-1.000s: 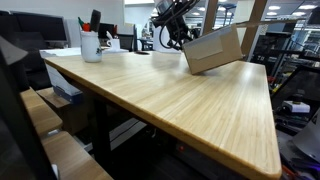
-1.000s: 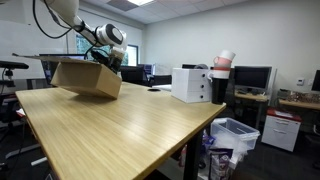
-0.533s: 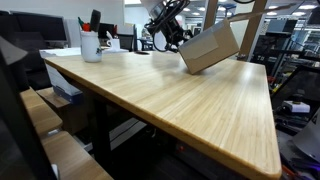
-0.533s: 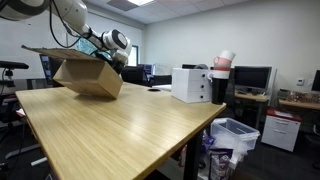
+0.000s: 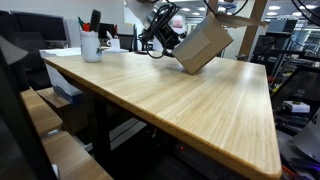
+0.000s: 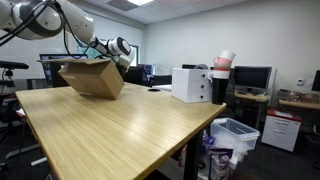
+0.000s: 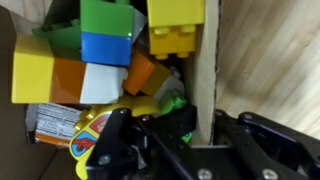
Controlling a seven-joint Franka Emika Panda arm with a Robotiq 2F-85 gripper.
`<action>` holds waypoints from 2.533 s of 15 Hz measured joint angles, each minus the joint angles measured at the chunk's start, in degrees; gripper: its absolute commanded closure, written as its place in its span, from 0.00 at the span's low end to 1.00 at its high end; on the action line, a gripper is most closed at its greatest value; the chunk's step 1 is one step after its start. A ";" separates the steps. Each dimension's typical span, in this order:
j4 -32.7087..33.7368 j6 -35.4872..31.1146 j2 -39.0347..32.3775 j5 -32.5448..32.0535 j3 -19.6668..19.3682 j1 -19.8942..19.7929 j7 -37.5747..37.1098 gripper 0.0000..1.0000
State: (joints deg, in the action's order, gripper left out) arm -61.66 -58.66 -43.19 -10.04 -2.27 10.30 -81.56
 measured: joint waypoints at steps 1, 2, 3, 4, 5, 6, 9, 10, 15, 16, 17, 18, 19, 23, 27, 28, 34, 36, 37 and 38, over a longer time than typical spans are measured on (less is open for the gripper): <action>0.97 0.58 -0.75 0.00 -0.11 0.06 0.00 0.99; 1.76 1.32 -1.34 0.00 -0.34 0.22 0.00 0.99; 1.88 1.53 -1.43 0.00 -0.47 0.28 0.00 0.99; 1.86 1.62 -1.43 0.00 -0.59 0.33 0.00 0.99; 1.81 1.68 -1.41 0.00 -0.66 0.36 0.00 0.99; 1.55 1.69 -1.28 0.00 -0.73 0.36 0.00 0.99; -0.73 1.61 0.01 0.00 -0.92 0.35 0.15 0.99; -2.08 1.40 0.71 -0.03 -0.96 0.33 0.35 0.99; -12.29 -1.36 6.91 -2.89 -1.02 0.09 4.67 0.83; -14.81 -2.25 8.46 -3.68 -1.01 0.02 5.70 0.80; -17.01 -2.87 9.82 -4.24 -1.01 -0.05 6.53 0.81; -19.32 -3.77 11.15 -4.52 -1.00 -0.20 7.18 0.79; -21.55 -4.37 12.47 -4.80 -1.00 -0.33 7.90 0.79; -29.99 -5.95 17.42 -5.63 -0.99 -0.70 10.31 0.92; -36.73 -7.65 19.82 -6.09 -0.77 -1.06 10.77 0.96; -37.94 -8.02 20.03 -6.19 -0.71 -1.08 10.78 0.94; -42.12 -7.70 21.23 -6.85 -0.03 -1.07 10.78 0.85; -42.62 -6.93 21.66 -7.26 0.08 -1.07 10.78 0.80; -42.79 -6.61 21.80 -7.51 0.17 -1.07 10.79 0.80; -42.90 -6.23 21.85 -7.76 0.24 -1.07 10.79 0.77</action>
State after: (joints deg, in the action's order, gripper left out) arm -104.57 -64.88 -21.34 -17.80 -2.03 9.23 -70.77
